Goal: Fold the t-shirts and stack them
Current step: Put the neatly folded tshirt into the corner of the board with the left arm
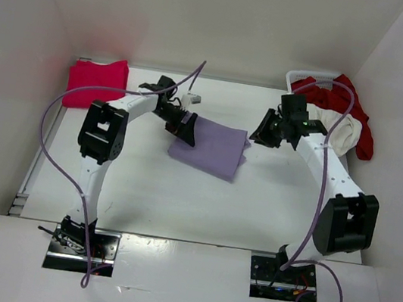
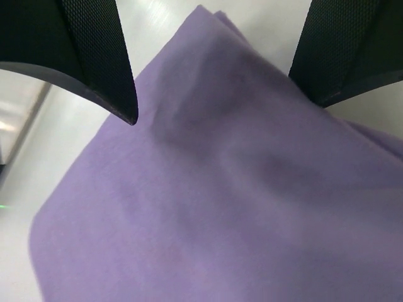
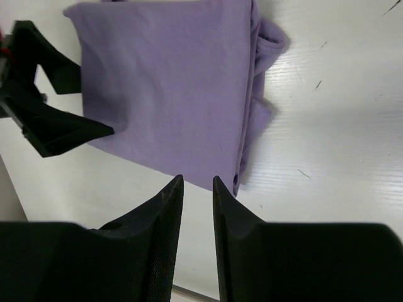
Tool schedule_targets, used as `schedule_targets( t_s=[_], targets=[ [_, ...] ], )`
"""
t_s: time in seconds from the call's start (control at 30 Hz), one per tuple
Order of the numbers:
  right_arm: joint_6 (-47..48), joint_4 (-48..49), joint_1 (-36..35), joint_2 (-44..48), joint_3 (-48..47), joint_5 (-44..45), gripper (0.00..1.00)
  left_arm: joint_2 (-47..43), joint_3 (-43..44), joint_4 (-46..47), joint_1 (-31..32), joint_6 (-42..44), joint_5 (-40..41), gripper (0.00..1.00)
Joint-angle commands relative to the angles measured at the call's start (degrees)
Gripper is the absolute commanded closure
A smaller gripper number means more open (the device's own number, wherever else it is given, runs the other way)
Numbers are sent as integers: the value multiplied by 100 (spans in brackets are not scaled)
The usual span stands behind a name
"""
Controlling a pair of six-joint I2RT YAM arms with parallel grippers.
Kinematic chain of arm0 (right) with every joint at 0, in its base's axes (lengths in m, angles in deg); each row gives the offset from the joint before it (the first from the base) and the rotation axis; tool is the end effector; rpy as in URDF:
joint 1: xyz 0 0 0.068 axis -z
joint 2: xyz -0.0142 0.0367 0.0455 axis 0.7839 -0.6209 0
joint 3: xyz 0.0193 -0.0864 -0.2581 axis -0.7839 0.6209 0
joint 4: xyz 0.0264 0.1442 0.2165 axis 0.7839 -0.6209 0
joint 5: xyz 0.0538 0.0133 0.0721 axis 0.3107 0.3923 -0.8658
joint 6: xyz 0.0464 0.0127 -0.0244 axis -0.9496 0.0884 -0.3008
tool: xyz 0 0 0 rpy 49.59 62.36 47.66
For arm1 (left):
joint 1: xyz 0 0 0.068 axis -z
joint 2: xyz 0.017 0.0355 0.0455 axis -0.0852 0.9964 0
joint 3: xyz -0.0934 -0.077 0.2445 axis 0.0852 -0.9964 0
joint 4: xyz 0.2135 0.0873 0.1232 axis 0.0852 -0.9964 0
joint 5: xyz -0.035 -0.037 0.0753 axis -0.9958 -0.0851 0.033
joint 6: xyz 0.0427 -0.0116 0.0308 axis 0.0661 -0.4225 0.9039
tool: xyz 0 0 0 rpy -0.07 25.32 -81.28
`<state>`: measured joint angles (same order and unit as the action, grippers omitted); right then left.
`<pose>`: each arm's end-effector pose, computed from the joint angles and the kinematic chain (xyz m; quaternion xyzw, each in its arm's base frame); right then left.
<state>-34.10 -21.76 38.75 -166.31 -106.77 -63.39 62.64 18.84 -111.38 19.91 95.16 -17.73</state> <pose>0.3237 0.0805 0.2905 0.1189 0.9325 0.2023 0.2745 0.4520 -0.1463 0.1588 0.2643 0.8758 -0.3677 0.1672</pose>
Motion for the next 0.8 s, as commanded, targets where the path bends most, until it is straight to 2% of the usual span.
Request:
schedule_targets(
  t_s=[0.0,0.1,0.13,0.23,0.33,0.47,0.6,0.67,0.77],
  targets=[
    [11,-52,126,367,67,-40,69,645,-125,-266,281,-161,-280,0],
    [11,-104,179,438,6,-92,68,830,-239,-134,334,-283,-342,16],
    [11,-104,179,516,-47,-92,68,891,-300,-64,334,-406,-395,26],
    [11,-157,240,657,-47,-92,68,1084,-301,-11,334,-530,-395,44],
    [-41,-218,363,797,-47,-92,68,1305,-47,-11,334,-582,-317,100],
    [-42,-271,477,921,75,-92,68,1305,226,-11,334,-644,-316,100],
    [-94,-271,539,983,190,-92,68,500,148,173,334,-504,-45,100],
    [-94,-210,539,983,190,-92,68,173,95,279,334,-320,367,100],
    [-94,-70,591,912,138,-144,68,-302,244,174,282,-13,1561,100]
  ],
)
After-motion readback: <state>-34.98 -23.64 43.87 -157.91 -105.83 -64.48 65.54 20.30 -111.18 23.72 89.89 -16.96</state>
